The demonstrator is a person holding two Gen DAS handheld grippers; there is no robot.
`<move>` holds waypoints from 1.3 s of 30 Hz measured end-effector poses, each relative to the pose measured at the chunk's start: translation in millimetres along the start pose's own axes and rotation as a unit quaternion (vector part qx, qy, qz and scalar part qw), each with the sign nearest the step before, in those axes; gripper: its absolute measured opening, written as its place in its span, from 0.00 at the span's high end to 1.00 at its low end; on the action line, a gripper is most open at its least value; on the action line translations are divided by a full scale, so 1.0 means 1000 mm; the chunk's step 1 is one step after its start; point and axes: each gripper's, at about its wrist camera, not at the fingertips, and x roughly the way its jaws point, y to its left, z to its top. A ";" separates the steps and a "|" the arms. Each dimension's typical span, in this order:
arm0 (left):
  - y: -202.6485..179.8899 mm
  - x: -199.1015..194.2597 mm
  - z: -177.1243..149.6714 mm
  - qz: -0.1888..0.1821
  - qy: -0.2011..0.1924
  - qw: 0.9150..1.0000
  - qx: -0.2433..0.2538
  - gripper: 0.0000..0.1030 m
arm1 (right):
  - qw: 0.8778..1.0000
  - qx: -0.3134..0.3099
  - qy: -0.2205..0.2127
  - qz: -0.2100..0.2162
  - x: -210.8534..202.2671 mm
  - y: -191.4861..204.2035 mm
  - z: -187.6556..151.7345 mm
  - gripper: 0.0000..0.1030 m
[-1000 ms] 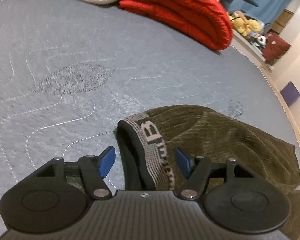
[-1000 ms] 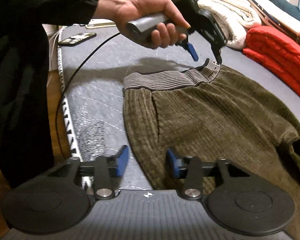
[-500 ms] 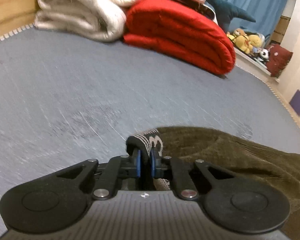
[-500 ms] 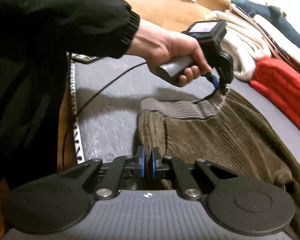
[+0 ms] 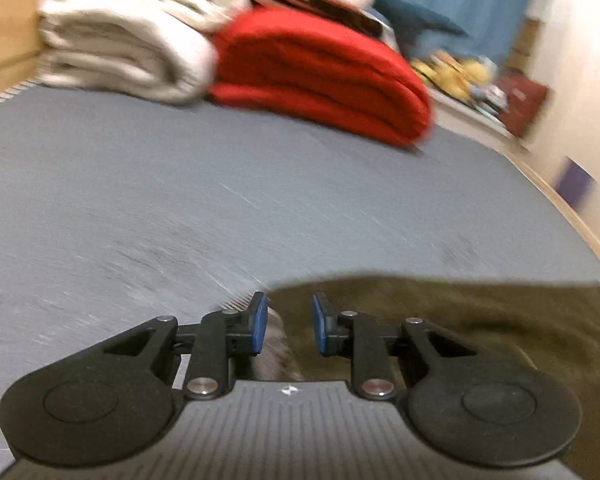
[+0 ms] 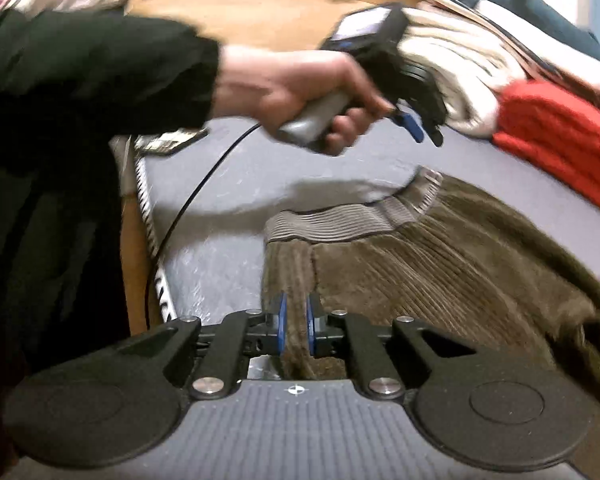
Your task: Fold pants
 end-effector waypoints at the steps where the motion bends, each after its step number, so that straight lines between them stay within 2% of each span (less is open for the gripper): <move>1: -0.003 0.008 -0.004 -0.011 0.026 1.000 0.009 0.75 | 1.000 0.014 0.007 -0.002 0.003 -0.004 -0.001 0.90; 2: -0.003 0.016 -0.008 -0.005 0.056 0.998 0.020 0.75 | 0.999 0.026 0.019 -0.004 0.007 -0.007 -0.003 0.90; 3: -0.005 0.029 -0.016 0.021 0.099 0.994 0.036 0.76 | 0.998 0.033 0.047 -0.007 0.014 -0.010 -0.006 0.89; 4: -0.005 0.035 -0.022 0.033 0.115 0.992 0.049 0.78 | 0.996 0.034 0.081 -0.007 0.023 -0.012 -0.010 0.86; 5: -0.006 0.034 -0.020 0.031 0.110 0.992 0.053 0.77 | 0.995 0.031 0.096 -0.006 0.028 -0.013 -0.015 0.85; 8: -0.003 0.020 -0.005 0.011 0.088 0.996 0.015 0.77 | 0.995 0.041 0.087 0.002 0.019 -0.021 -0.006 0.83; 12: -0.003 0.010 0.013 -0.003 0.039 0.999 -0.002 0.77 | 0.993 0.118 0.006 -0.014 -0.027 -0.067 0.024 0.75; 14: 0.000 0.009 0.015 -0.013 0.027 0.999 -0.015 0.77 | 0.986 0.158 -0.020 -0.049 -0.052 -0.100 0.037 0.71; 15: -0.001 0.010 0.015 -0.017 0.024 0.999 -0.015 0.77 | 0.980 0.184 -0.035 -0.069 -0.067 -0.120 0.043 0.68; 17: -0.008 0.012 0.012 -0.018 0.022 1.000 0.002 0.77 | 0.963 0.240 -0.061 -0.102 -0.097 -0.162 0.051 0.54; 21: -0.033 0.026 -0.001 -0.029 0.031 0.997 0.060 0.77 | 0.934 0.286 -0.105 -0.188 -0.139 -0.218 0.035 0.54; 22: -0.036 0.026 -0.004 -0.034 0.031 0.997 0.067 0.75 | 0.922 0.306 -0.110 -0.211 -0.144 -0.229 0.023 0.54; 24: -0.040 0.032 -0.005 -0.047 0.028 0.995 0.078 0.73 | 0.893 0.352 -0.087 -0.265 -0.147 -0.249 0.002 0.54; 27: -0.053 0.052 0.007 -0.041 0.023 0.990 0.135 0.63 | 0.855 0.413 -0.055 -0.307 -0.147 -0.274 -0.022 0.54; 28: -0.057 0.060 0.013 -0.031 0.017 0.987 0.154 0.55 | 0.841 0.441 -0.058 -0.308 -0.151 -0.282 -0.031 0.54; 29: -0.060 0.067 0.018 -0.017 0.008 0.985 0.171 0.42 | 0.830 0.466 -0.060 -0.302 -0.153 -0.289 -0.037 0.54; 30: -0.062 0.074 0.025 0.004 -0.005 0.983 0.183 0.35 | 0.821 0.488 -0.062 -0.290 -0.154 -0.295 -0.043 0.54; 31: -0.063 0.082 0.030 0.025 -0.015 0.982 0.188 0.25 | 0.815 0.503 -0.064 -0.281 -0.153 -0.298 -0.048 0.54; 33: -0.058 0.101 0.037 0.027 0.001 0.983 0.182 0.22 | 0.810 0.514 -0.062 -0.278 -0.155 -0.302 -0.053 0.54; 35: -0.049 0.128 0.040 -0.012 0.073 0.986 0.152 0.22 | 0.811 0.508 -0.057 -0.284 -0.155 -0.306 -0.053 0.54; 36: -0.046 0.139 0.039 -0.026 0.101 0.984 0.143 0.22 | 0.812 0.506 -0.055 -0.286 -0.156 -0.308 -0.054 0.54; 37: -0.044 0.144 0.038 -0.030 0.113 0.983 0.141 0.22 | 0.812 0.505 -0.057 -0.287 -0.160 -0.303 -0.054 0.54; 38: -0.043 0.145 0.038 -0.034 0.116 0.983 0.138 0.28 | 0.810 0.507 -0.059 -0.288 -0.163 -0.305 -0.054 0.54; 39: -0.041 0.143 0.039 -0.046 0.118 0.983 0.132 0.38 | 0.808 0.510 -0.062 -0.290 -0.165 -0.306 -0.054 0.54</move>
